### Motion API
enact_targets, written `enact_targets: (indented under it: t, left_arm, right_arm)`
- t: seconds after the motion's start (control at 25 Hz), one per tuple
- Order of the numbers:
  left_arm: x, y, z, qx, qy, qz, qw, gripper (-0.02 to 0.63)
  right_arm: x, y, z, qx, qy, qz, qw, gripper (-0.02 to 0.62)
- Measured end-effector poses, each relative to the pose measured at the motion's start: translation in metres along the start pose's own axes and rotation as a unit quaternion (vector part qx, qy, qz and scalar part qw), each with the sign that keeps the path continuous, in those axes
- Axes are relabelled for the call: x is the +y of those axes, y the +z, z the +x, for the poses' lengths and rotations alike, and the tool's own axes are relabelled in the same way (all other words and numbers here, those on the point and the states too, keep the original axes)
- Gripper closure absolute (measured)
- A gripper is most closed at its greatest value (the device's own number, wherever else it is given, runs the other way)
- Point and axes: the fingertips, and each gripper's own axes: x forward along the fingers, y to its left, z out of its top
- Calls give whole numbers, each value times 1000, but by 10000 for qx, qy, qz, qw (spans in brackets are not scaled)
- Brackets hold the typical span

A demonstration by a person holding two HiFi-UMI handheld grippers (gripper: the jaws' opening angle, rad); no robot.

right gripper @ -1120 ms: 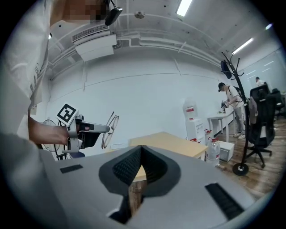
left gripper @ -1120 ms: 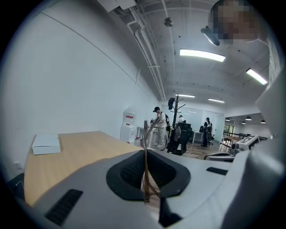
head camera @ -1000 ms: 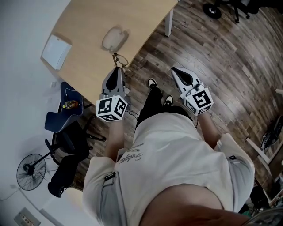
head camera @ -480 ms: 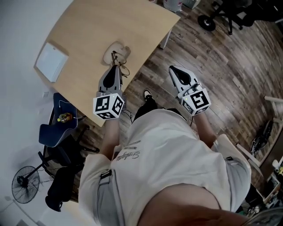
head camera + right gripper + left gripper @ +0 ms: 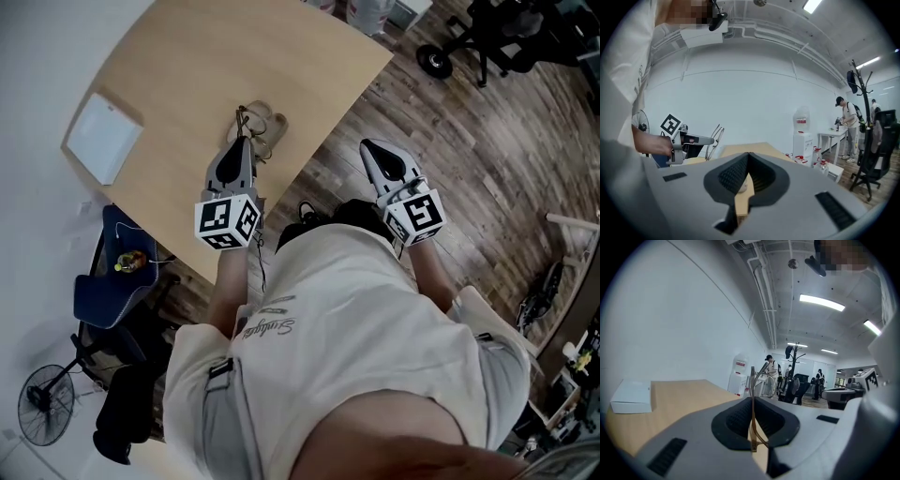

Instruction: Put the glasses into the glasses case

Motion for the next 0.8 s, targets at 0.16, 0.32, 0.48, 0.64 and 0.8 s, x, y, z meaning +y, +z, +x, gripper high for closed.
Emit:
enact_targets:
  t: [0.16,0.32,0.48,0.64,0.8]
  left_arm:
    - [19,-3,6,30,211,-104,9997,580]
    - [30,-1,19,49,282,-36,9996,580]
    - [38,4,29,151,475,177,9986,580]
    - [51,9,47,264,739,167,9968,581]
    - [62,14,66,315,953,293,9945,581]
  right_arm:
    - [-3,7,27,2,235,-12,9997,598]
    - [-10,6,54,69,434,-15,9990,600]
    - [-20,1,88,132,837,70,9964,600]
    - [-37,5,132,151,1279,59,9917,598]
    - [-51,11,175,79,1681,35,9857,600]
